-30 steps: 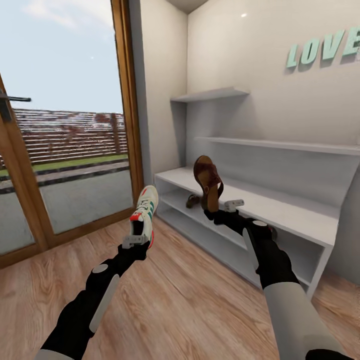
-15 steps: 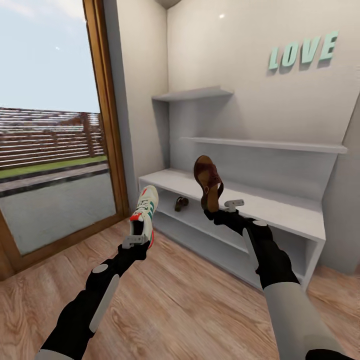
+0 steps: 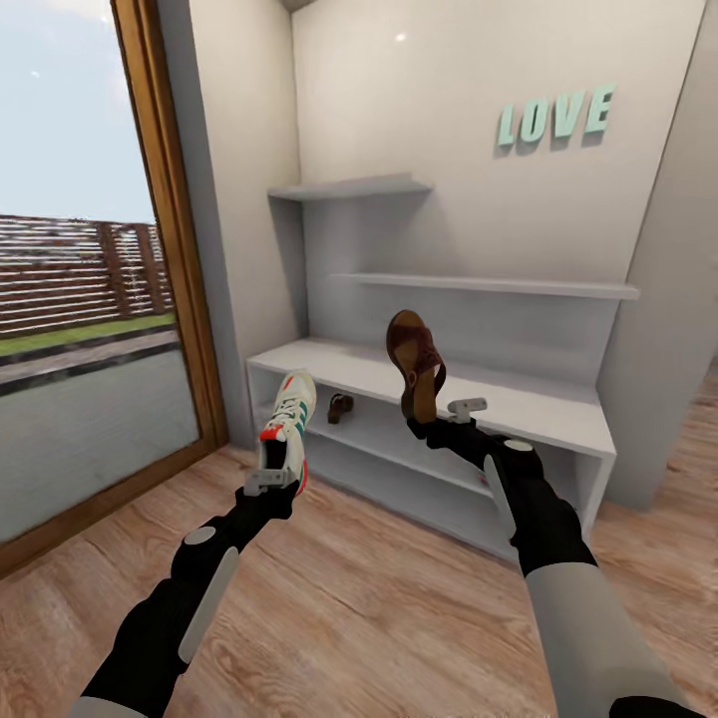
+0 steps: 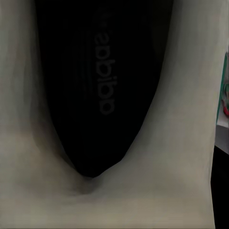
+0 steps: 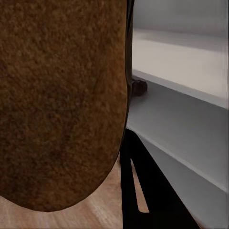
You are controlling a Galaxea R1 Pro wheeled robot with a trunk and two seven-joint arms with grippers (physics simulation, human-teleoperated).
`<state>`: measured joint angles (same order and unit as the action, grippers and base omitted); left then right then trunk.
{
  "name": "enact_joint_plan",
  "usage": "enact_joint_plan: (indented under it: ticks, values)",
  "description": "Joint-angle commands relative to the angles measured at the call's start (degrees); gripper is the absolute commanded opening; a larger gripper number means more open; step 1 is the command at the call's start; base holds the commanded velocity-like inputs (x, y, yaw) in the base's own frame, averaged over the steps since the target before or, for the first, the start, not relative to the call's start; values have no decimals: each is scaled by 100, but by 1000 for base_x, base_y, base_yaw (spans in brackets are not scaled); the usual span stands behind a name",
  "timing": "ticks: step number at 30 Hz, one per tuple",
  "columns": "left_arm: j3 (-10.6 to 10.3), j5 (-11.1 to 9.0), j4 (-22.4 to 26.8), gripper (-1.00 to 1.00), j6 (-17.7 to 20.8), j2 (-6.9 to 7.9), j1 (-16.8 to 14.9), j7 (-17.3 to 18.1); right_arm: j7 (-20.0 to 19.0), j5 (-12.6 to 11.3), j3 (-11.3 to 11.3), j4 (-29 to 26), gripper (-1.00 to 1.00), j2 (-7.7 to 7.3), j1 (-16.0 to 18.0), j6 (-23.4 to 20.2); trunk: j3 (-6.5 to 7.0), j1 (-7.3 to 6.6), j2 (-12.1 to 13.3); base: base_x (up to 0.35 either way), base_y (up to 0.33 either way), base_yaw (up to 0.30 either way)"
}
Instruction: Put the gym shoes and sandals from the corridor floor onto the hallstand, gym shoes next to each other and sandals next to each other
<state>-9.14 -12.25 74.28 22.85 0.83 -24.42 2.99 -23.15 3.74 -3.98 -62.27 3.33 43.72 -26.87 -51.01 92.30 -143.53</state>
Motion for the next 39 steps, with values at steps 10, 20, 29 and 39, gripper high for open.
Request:
enact_joint_plan:
  ticks: [10,20,29,39]
  values:
    - [0,-34,5,-100,27,5,-3,0,-49,39,-22,-5,-100,10,8,-29,-7,-1,-3,76,339,-296]
    - [0,-32,8,-100,27,5,-1,0,-49,39,-24,-5,-100,10,10,-29,-7,-1,-3,13,159,-296]
    - [0,-32,8,-100,22,5,-1,0,-49,39,-22,-5,-100,10,7,-29,-7,-1,-3,0,3,-296]
    - [0,-32,8,-100,26,5,-1,0,-49,39,-24,-5,-100,10,7,-29,-7,-1,-3,0,16,-296]
